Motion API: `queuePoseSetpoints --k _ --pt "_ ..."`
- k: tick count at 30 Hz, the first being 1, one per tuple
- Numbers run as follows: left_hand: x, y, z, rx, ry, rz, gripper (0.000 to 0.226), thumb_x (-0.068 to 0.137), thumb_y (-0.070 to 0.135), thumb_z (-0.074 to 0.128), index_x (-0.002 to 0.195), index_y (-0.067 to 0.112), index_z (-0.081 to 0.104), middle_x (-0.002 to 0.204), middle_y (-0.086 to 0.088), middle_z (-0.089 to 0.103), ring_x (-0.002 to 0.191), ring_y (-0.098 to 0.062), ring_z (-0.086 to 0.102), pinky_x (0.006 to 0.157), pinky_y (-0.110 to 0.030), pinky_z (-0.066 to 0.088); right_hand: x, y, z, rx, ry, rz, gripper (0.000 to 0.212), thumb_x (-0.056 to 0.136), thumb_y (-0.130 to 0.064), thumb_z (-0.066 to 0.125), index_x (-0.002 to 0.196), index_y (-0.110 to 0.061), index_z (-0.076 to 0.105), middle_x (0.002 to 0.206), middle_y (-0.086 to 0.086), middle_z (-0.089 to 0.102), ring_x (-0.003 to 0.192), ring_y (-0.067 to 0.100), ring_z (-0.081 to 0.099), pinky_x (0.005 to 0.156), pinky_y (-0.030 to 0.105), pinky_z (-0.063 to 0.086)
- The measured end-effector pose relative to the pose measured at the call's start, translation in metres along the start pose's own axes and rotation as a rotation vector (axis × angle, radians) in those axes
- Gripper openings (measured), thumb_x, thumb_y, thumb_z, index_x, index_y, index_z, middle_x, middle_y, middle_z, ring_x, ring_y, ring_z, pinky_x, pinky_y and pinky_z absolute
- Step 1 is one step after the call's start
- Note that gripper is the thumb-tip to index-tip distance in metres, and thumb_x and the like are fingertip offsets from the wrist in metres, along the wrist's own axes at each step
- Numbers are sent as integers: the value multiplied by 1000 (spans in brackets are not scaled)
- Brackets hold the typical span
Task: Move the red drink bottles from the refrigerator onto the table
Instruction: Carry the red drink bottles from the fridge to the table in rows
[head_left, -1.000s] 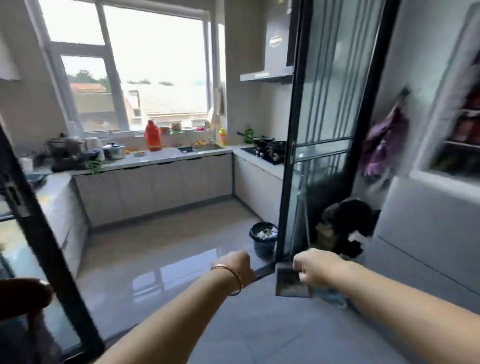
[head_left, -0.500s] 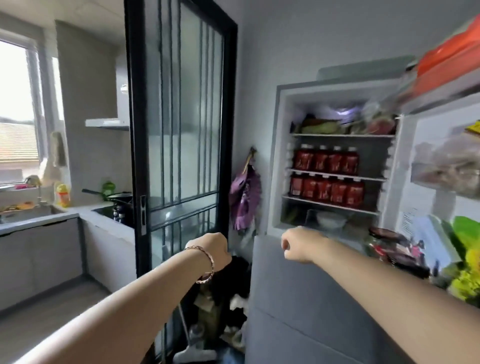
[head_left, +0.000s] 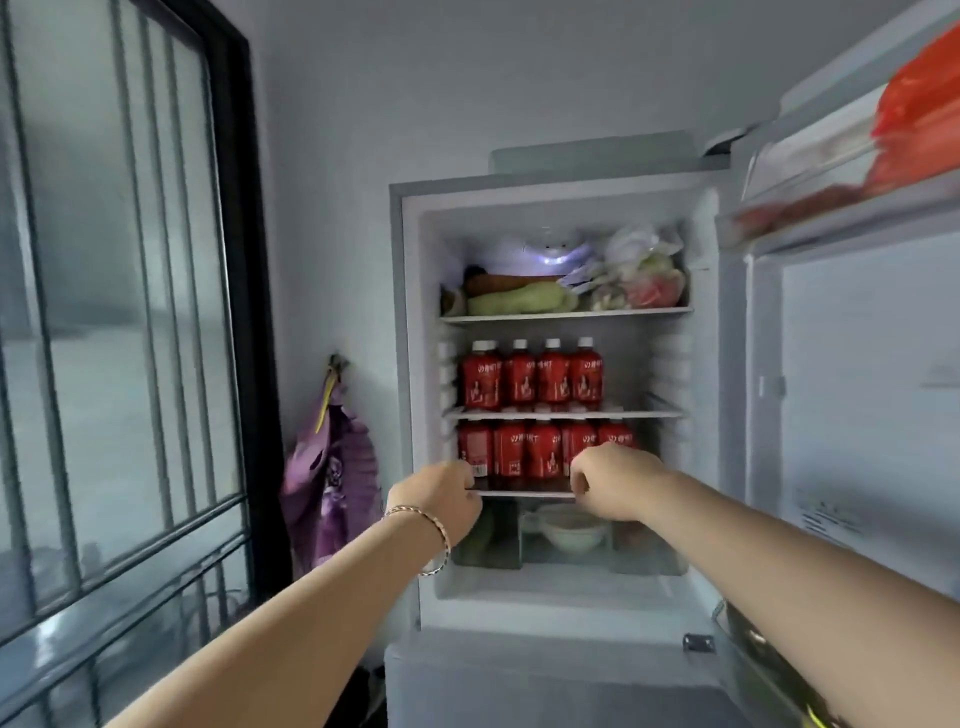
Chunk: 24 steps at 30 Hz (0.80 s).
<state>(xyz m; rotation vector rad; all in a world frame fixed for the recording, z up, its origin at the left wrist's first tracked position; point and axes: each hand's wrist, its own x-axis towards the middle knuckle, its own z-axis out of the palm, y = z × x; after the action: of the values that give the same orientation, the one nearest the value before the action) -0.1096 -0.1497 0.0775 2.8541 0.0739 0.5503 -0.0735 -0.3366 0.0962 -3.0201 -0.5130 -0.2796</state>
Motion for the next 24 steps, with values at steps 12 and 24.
queuePoseSetpoints --k 12,24 --pt "225 6 86 -302 312 77 45 90 23 48 135 22 41 135 3 41 114 -18 51 90 -34 51 232 68 35 126 435 110 27 93 -28 51 115 -18 60 121 2 54 105 21 55 81 33 48" --pt "395 18 118 -231 398 -100 91 86 43 57 148 10 0 152 -17 13 138 -33 21 110 -44 29 437 134 8 77 327 240 69 85 -71 35 144 -36 26 153 4 26 141 39 12 109 59 18"
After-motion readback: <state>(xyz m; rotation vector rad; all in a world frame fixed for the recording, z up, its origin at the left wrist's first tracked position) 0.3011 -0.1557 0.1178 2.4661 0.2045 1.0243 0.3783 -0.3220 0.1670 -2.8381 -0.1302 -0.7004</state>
